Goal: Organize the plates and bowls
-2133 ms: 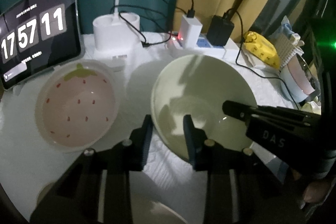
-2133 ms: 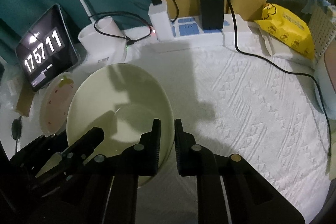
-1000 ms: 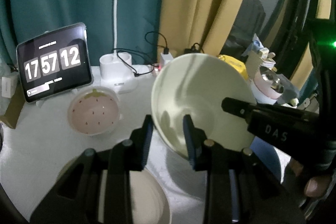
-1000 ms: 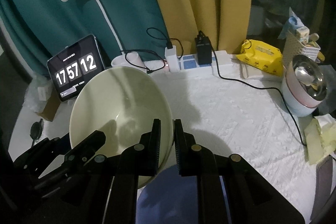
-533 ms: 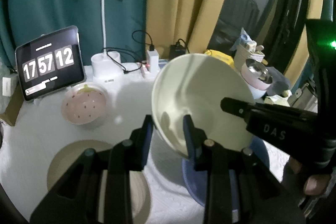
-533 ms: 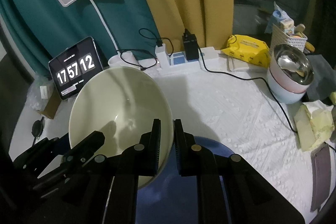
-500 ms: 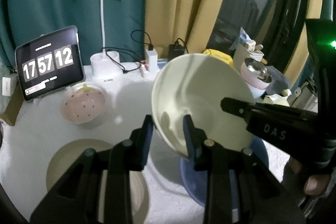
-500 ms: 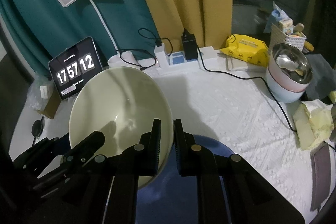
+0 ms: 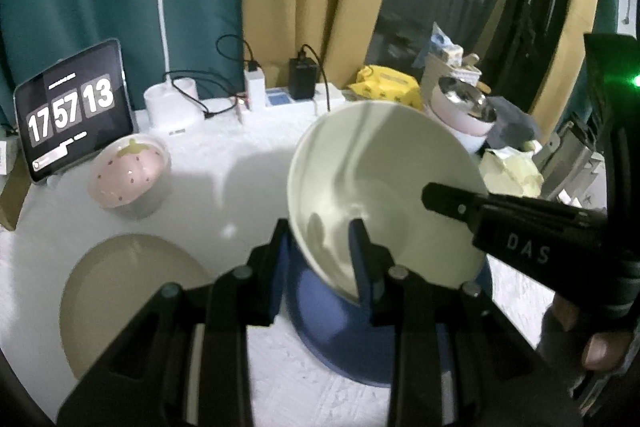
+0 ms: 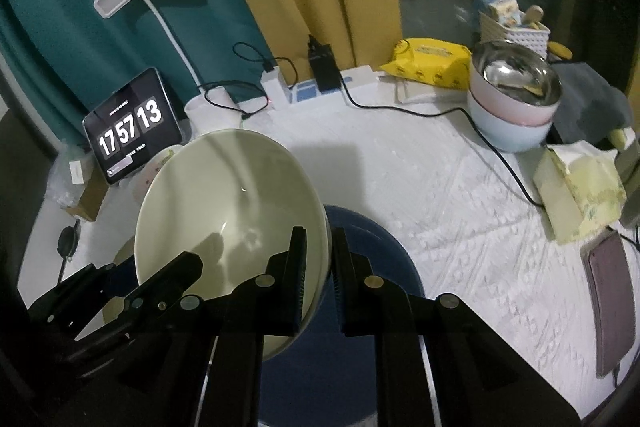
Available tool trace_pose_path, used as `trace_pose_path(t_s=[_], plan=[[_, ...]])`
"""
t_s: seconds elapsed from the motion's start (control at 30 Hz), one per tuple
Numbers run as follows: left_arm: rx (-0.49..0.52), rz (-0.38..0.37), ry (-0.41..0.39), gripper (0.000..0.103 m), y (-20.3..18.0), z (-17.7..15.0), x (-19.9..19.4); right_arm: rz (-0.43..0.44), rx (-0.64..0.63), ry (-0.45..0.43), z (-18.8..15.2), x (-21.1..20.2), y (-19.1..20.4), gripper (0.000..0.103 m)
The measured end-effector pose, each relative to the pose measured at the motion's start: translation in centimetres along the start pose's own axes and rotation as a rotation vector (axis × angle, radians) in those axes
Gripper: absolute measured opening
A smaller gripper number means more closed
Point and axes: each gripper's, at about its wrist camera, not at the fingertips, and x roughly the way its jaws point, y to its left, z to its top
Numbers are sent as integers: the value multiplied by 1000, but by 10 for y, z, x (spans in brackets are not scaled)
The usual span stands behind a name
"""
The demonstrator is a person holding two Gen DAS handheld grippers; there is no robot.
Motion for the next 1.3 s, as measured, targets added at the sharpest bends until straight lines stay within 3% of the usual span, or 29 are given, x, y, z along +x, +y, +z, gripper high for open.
trace_pose_path(t_s=[0.73, 1.3], plan=[[41, 8, 79, 30, -26, -31, 19, -23, 48, 39, -36, 8, -32, 13], [51, 41, 111, 32, -22, -38, 33, -97, -12, 52, -38, 16, -23, 13]])
